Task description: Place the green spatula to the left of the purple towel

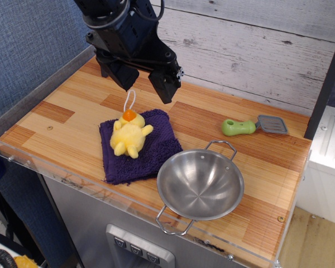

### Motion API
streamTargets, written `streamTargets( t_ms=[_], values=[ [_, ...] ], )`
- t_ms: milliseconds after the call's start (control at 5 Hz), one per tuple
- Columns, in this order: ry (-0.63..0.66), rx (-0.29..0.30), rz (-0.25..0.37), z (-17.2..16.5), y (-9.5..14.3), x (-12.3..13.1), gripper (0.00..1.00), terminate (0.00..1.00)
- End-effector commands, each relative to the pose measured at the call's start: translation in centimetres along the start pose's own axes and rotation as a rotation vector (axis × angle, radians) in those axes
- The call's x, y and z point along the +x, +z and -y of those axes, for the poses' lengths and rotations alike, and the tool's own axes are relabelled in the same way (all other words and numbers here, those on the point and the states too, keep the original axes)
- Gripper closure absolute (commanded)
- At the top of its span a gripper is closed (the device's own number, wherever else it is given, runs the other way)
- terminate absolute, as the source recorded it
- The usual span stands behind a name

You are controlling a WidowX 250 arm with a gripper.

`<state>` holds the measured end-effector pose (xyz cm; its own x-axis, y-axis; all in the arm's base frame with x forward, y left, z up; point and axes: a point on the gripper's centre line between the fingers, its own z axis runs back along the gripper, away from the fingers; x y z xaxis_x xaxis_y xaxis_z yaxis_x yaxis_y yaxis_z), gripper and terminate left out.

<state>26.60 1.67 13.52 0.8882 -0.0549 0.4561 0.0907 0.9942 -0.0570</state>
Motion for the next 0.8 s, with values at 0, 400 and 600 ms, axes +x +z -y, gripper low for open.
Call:
streamTargets(
  t_ms=[0,400,600],
  values=[
    [0.000,0.000,0.000,0.0,0.0,0.0,0.00,0.00],
    [-0.172,-0.047,0.018,2.9,-0.7,2.5,0.00,0.00],
    [-0.292,-0.069,-0.009,4.1,-1.6,3.3,0.00,0.00]
  ],
)
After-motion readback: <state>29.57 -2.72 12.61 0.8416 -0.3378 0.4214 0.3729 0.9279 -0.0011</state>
